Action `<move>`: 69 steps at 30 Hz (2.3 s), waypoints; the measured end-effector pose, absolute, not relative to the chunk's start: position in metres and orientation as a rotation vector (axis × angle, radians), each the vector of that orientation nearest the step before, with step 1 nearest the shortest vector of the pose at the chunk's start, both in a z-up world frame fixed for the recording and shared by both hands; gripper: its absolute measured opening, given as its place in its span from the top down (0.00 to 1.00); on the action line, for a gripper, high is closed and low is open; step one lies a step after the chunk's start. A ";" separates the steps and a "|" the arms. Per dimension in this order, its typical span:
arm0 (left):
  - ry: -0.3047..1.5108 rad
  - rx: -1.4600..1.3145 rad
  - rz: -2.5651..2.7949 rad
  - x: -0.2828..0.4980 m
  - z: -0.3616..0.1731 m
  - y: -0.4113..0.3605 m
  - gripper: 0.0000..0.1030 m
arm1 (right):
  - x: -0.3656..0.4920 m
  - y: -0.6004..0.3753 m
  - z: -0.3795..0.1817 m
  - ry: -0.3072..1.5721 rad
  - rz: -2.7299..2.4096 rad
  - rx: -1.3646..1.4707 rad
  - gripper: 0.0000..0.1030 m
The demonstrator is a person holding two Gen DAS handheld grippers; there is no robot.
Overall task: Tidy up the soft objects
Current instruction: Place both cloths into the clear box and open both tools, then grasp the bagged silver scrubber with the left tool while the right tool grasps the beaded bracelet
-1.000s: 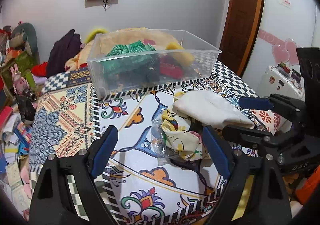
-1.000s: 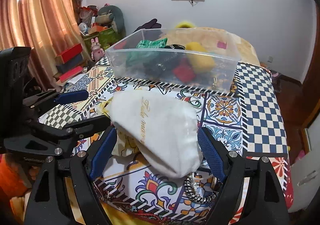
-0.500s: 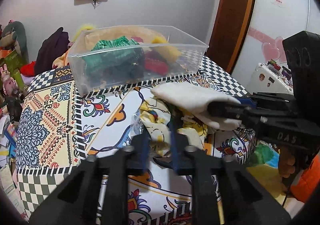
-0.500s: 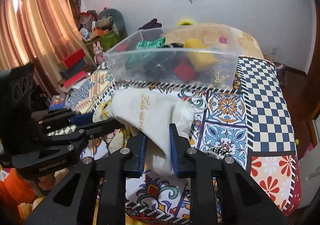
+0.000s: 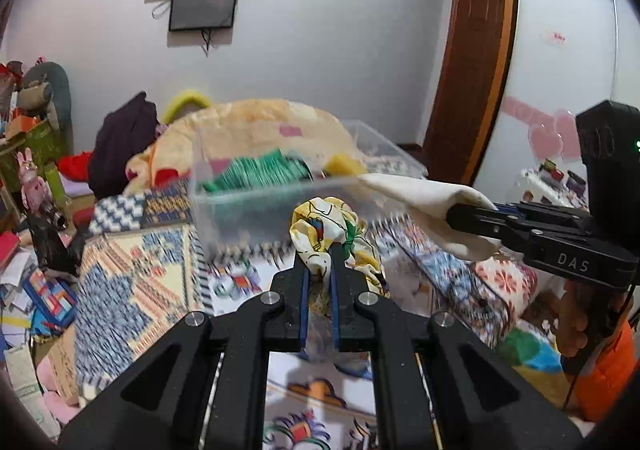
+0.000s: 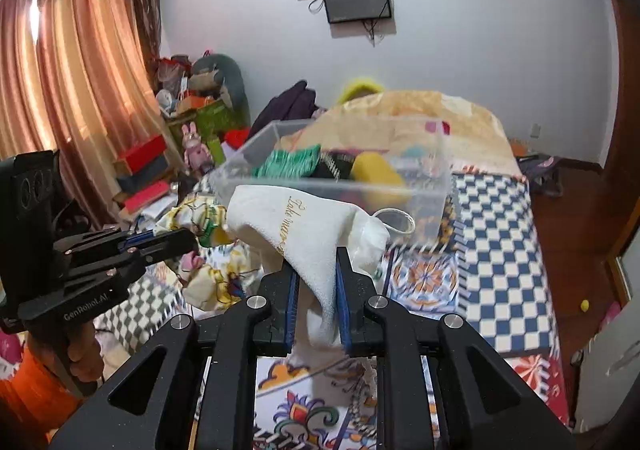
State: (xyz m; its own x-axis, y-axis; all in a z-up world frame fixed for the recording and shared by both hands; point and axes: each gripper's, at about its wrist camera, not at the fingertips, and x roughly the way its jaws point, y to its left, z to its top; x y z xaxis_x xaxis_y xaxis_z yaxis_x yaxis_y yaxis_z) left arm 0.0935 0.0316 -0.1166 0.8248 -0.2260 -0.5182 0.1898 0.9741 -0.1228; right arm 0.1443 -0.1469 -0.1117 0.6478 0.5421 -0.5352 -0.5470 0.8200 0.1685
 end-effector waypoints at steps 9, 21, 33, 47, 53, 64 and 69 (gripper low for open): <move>0.457 -0.037 -0.139 0.120 -0.078 0.046 0.92 | 0.170 -0.149 -0.077 0.502 0.563 0.018 0.85; 0.476 -0.032 -0.069 0.176 -0.079 0.053 0.92 | 0.219 -0.119 -0.067 0.488 0.534 -0.012 0.85; 0.612 -0.073 -0.081 0.226 -0.113 0.059 0.92 | 0.254 -0.080 -0.099 0.614 0.522 -0.113 0.85; 0.664 -0.058 -0.056 0.229 -0.129 0.058 0.48 | 0.259 -0.069 -0.115 0.694 0.530 -0.196 0.67; 0.646 -0.072 -0.067 0.216 -0.120 0.059 0.44 | 0.248 -0.072 -0.112 0.675 0.535 -0.224 0.51; 0.563 -0.066 -0.101 0.176 -0.087 0.051 0.28 | 0.213 -0.102 -0.075 0.552 0.562 -0.180 0.34; 0.511 -0.043 -0.115 0.152 -0.073 0.042 0.21 | 0.192 -0.121 -0.061 0.484 0.552 -0.143 0.20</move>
